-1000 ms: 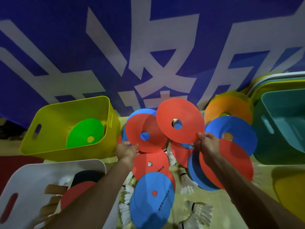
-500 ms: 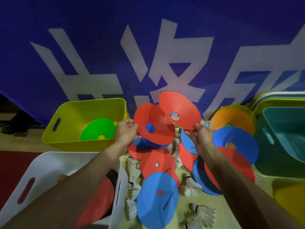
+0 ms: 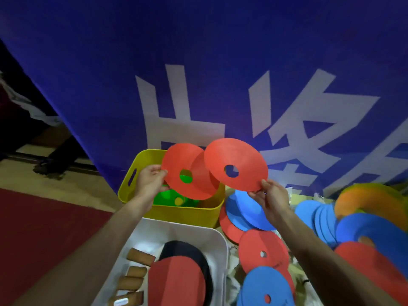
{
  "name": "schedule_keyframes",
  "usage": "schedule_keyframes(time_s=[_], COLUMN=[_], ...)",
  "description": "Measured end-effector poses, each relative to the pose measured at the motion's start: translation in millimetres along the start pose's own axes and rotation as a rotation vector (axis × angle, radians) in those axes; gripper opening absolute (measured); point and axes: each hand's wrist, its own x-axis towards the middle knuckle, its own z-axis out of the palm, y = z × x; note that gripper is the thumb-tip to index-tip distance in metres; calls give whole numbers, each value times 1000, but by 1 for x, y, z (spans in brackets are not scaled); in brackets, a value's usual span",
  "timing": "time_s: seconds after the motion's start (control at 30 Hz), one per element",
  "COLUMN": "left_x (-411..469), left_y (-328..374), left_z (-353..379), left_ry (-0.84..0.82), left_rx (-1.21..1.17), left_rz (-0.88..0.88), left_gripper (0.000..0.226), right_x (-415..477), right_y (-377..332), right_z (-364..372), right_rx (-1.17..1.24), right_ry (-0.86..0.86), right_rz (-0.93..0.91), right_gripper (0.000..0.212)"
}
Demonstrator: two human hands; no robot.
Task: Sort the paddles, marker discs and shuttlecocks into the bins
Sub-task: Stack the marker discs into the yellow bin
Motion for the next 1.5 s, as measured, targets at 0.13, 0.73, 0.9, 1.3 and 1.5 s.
schedule_keyframes(time_s=[0.13, 0.73, 0.9, 1.3, 1.5], left_x=[30, 56, 43, 0, -35], left_y=[-18, -44, -38, 0, 26], left_z=[-20, -57, -72, -75, -48], left_ry=[-20, -71, -70, -206, -322], left_rx=[56, 258, 138, -50, -9], left_rz=[-52, -54, -4, 67, 113], left_gripper=[12, 31, 20, 18, 20], right_x=[-6, -11, -15, -19, -23], right_y=[10, 47, 55, 43, 22], right_z=[34, 91, 115, 84, 33], right_rx=[-69, -255, -325, -676, -593], right_ry=[-21, -29, -72, -53, 16], right_rz=[-21, -30, 2, 6, -6], right_gripper=[13, 24, 31, 15, 20])
